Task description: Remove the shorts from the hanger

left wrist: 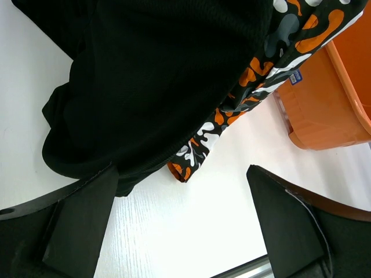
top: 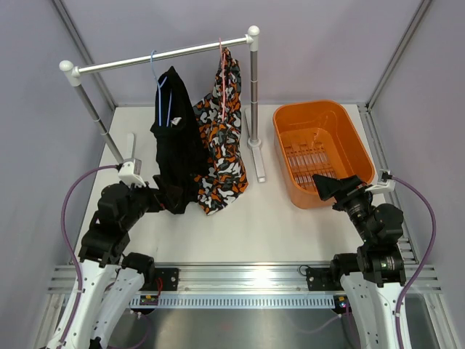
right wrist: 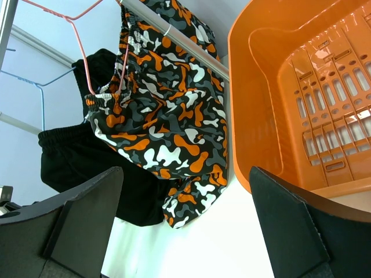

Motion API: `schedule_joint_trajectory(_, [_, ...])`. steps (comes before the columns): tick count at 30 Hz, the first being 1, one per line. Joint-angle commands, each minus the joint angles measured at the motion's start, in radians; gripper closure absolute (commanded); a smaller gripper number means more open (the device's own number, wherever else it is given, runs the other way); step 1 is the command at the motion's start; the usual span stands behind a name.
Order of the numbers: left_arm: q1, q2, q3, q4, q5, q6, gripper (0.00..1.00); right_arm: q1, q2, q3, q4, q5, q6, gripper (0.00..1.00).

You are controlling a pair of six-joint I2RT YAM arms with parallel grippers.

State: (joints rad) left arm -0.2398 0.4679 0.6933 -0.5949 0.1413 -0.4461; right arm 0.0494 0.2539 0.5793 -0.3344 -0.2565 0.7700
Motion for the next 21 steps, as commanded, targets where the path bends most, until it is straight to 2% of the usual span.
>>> schedule_joint_trajectory(1, [-0.004, 0.006, 0.0, 0.049, 0.027, -0.008, 0.01, -0.006, -0.001, 0.007, 0.029, -0.015, -0.008, 0.01])
schedule_joint_trajectory(14, [-0.007, -0.023, 0.006, 0.06, 0.063, 0.009, 0.01, -0.008, -0.004, 0.007, 0.006, -0.01, -0.012, 0.01])
schedule_joint_trajectory(21, [-0.007, -0.002, 0.139, 0.06, 0.049, 0.023, 0.01, -0.006, -0.002, 0.002, 0.002, -0.017, -0.011, 0.01])
